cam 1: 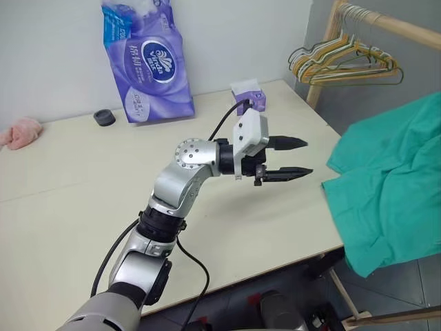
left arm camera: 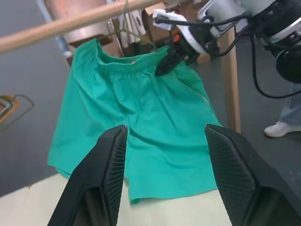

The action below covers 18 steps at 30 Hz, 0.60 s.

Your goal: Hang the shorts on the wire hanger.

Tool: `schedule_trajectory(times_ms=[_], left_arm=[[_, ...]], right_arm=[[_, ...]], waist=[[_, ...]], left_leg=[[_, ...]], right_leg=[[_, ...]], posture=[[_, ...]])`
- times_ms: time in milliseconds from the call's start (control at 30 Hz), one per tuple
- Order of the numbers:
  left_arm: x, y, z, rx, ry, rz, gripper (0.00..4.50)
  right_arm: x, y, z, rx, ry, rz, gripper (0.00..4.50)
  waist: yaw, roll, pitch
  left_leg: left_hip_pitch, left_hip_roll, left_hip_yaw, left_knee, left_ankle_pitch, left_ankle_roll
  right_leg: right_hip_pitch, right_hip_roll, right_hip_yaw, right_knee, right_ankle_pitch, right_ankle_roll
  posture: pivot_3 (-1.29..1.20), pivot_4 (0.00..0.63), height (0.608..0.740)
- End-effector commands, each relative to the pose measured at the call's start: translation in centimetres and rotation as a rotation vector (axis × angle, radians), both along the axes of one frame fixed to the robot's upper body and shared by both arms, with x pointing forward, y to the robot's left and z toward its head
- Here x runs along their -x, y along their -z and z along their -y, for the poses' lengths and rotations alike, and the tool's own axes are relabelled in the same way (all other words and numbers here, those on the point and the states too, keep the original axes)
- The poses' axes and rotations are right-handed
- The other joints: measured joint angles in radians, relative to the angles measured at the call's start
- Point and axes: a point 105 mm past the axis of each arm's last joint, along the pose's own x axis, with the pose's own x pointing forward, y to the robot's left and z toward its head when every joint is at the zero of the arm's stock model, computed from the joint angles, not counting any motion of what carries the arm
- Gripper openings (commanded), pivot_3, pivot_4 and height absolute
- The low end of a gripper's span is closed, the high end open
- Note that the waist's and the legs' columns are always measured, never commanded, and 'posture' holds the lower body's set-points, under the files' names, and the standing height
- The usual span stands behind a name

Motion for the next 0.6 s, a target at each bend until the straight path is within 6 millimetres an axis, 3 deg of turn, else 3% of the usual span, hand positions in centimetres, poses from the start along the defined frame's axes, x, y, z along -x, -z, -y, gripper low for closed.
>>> schedule_trajectory(times_ms=[33, 300, 600], left_arm=[[0.7, -2.2, 1.3, 0.038, 0.031, 0.077, 2.76], [1.5, -3.8, 3.0, 0.066, 0.098, 0.12, 2.76], [1.8, -4.5, 3.6, 0.07, 0.129, 0.152, 2.76]], right_arm=[[1.2, -1.9, 1.3, 0.013, 0.083, 0.065, 0.0], [1.9, -1.0, 1.2, -0.056, 0.149, 0.144, 0.0], [0.6, -0.5, -1.8, -0.167, 0.135, 0.233, 0.0]], waist=[[0.001, -0.001, 0.007], [-0.001, -0.007, 0.02], [-0.021, 0.0, 0.029]], left_leg=[[-0.001, 0.0, 0.001, 0.003, -0.002, 0.003], [-0.001, 0.001, 0.008, 0.004, -0.002, 0.004], [-0.002, 0.002, 0.015, 0.003, -0.002, 0.004]], right_leg=[[0.0, 0.0, 0.0, 0.0, 0.0, 0.001], [0.001, -0.001, 0.003, 0.0, -0.001, 0.003], [0.001, -0.001, 0.008, -0.001, -0.001, 0.005]], posture=[[-0.49, 0.148, 0.74], [-0.49, 0.155, 0.74], [-0.5, 0.156, 0.74]])
